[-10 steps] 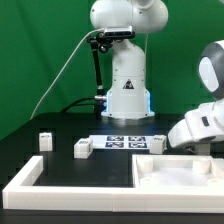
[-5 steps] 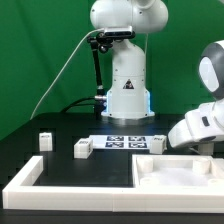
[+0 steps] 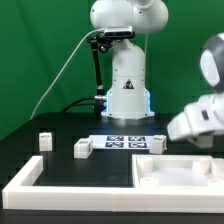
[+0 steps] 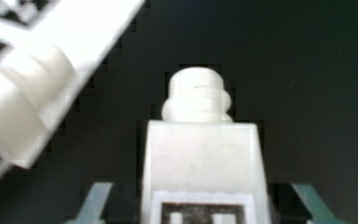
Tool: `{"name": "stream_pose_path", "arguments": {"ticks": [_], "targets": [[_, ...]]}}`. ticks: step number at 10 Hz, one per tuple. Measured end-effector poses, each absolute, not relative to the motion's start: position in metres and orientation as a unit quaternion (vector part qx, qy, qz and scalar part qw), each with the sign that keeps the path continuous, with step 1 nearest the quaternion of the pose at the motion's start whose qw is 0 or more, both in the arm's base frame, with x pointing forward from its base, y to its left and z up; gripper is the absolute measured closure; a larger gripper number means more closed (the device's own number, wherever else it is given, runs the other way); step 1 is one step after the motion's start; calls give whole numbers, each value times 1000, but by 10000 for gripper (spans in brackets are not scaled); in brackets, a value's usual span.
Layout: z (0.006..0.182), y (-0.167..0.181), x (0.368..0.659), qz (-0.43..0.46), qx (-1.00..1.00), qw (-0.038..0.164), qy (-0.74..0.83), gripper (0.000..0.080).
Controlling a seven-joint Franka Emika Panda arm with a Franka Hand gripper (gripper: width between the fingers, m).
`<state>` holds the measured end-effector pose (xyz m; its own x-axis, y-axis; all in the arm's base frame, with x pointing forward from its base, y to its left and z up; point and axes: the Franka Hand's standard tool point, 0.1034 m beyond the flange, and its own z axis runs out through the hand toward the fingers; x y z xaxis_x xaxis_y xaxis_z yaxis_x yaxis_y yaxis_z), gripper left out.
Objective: Assemble one leg
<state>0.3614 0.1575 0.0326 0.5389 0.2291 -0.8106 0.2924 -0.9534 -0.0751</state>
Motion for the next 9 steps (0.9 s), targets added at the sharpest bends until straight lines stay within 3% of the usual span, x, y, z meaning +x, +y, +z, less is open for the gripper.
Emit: {"name": "stream_pose_path", "arguments": {"ticks": [1,4,6,9], "targets": [[53,154,369,-454,878,37,145,509],[92,144,384,-442,886,37,135,509],[86,146,383,-434,890,36,137,509],[84,148,396,-304,943,23,137,509]]}}
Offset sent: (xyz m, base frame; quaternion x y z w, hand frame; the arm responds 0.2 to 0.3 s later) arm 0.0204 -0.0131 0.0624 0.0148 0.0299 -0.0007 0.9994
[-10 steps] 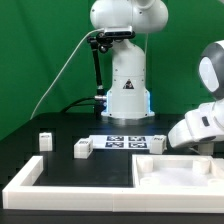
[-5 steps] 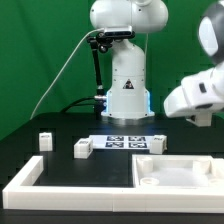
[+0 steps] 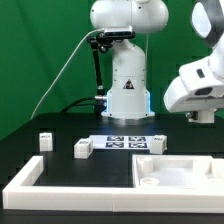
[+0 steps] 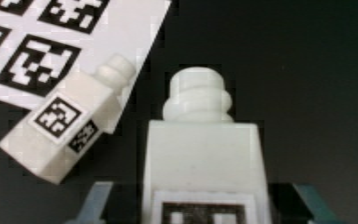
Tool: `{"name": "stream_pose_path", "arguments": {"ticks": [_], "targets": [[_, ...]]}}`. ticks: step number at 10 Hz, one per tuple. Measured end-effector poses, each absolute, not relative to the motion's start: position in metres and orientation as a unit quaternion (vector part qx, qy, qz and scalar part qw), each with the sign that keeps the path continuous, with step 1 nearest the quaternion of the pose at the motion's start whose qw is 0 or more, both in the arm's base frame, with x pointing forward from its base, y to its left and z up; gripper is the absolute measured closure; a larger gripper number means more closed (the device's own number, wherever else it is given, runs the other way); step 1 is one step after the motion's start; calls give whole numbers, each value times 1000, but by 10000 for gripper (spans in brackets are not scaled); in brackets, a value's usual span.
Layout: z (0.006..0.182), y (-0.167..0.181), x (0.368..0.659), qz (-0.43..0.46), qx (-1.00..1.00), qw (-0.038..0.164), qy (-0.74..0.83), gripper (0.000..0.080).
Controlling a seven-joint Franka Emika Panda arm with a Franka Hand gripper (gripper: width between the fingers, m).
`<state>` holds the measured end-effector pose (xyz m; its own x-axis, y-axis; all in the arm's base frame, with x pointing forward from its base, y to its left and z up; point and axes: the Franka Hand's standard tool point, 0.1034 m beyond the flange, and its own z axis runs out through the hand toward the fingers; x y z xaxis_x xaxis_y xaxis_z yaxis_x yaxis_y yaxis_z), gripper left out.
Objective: Assemble one leg
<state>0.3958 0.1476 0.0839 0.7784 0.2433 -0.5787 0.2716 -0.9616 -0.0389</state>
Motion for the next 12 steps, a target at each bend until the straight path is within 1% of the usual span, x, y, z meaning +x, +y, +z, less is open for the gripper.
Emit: {"name": "stream_pose_path", "arguments": {"ticks": [1,2,3,4,5,6,8,9,10,12], "targets": [[85,146,403,-256,956,17,146,509],[87,141,418,-214,964,9,156,509],[95,138,427,-193,969,7,155,509],[106,137,443,-155,976,3,155,509],[105,139,450,-102,983,-3,154,509],[103,138,447,-70,985,-6,155,509],[102,140,453,35,987,-21,156,509],[93,138,454,89,981,-32,167,509],[92,134,465,131,974,-35,182,509],[101,136,489,211,960,-42,181,509]]}}
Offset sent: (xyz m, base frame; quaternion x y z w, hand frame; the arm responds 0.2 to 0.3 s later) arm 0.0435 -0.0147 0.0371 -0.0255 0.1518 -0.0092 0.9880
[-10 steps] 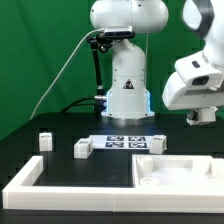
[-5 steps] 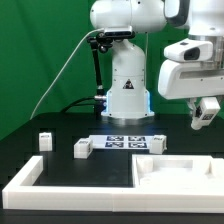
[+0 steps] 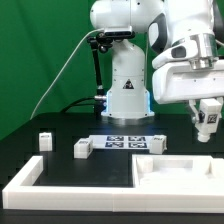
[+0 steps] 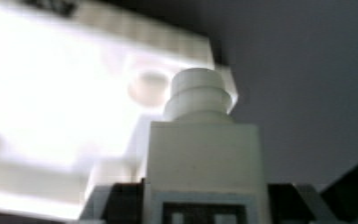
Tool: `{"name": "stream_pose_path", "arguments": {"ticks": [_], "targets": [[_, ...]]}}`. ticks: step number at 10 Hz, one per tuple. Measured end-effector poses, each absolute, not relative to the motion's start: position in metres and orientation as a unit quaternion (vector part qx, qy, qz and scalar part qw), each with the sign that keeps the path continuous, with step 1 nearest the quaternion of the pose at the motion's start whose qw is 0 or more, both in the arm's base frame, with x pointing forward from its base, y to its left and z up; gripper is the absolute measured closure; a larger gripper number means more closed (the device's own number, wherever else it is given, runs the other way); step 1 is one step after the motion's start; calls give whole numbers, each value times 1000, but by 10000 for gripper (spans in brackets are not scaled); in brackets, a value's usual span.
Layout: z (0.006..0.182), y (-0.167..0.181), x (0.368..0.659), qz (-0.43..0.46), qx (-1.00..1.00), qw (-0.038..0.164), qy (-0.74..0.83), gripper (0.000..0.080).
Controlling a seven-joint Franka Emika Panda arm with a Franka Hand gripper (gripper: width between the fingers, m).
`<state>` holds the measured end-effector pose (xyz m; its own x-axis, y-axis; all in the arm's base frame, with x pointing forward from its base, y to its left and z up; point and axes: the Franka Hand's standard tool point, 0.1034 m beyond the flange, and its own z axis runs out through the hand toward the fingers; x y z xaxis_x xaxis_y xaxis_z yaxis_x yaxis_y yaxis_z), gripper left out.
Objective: Assemble one leg
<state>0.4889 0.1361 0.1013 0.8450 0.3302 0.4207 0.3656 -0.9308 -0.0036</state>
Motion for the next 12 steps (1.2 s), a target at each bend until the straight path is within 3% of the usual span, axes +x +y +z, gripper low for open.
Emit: {"name": "stream_pose_path", "arguments": {"ticks": [3,8,12], "targets": [[95,134,487,-210,-959,41,-186,509],[84,122,567,-230,-952,37,-199,509],[82,124,565,-228,-952,38,-201,509]]}}
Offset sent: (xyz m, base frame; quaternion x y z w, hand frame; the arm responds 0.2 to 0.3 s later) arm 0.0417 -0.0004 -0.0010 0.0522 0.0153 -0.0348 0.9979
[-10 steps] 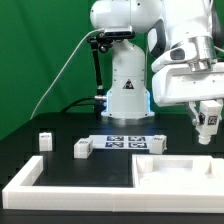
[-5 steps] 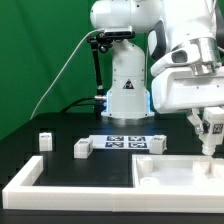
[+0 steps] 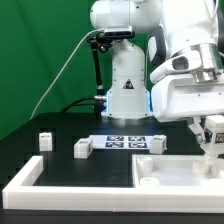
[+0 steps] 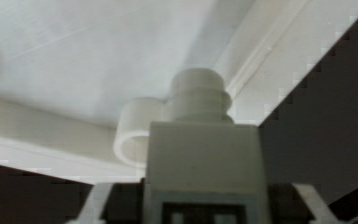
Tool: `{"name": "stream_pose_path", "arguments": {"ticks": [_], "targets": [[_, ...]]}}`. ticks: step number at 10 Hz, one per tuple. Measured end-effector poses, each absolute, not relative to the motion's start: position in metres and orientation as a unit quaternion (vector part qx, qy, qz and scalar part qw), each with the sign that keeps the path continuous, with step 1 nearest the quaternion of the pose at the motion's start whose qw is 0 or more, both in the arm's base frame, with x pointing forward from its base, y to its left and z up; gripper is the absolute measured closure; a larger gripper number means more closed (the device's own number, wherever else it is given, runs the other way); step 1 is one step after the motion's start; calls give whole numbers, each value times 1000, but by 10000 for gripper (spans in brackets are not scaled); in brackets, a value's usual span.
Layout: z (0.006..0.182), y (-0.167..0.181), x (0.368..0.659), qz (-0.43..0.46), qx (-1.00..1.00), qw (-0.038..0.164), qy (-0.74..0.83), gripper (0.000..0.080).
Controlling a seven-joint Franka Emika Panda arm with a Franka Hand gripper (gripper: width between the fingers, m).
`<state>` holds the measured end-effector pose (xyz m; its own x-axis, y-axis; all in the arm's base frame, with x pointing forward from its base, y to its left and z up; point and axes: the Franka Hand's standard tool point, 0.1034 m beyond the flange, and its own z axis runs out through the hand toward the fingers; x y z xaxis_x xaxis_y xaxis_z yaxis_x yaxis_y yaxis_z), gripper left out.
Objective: Assemble one leg
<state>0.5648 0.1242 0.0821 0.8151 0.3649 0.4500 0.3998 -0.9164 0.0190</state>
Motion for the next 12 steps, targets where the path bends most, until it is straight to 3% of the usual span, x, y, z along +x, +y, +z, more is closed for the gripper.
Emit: {"name": "stream_pose_path", "arguments": {"ticks": [7,12], "targets": [[79,119,623,-225,-949,35,-216,509],[66,122,622,-235,-947,37,-218,509]]}}
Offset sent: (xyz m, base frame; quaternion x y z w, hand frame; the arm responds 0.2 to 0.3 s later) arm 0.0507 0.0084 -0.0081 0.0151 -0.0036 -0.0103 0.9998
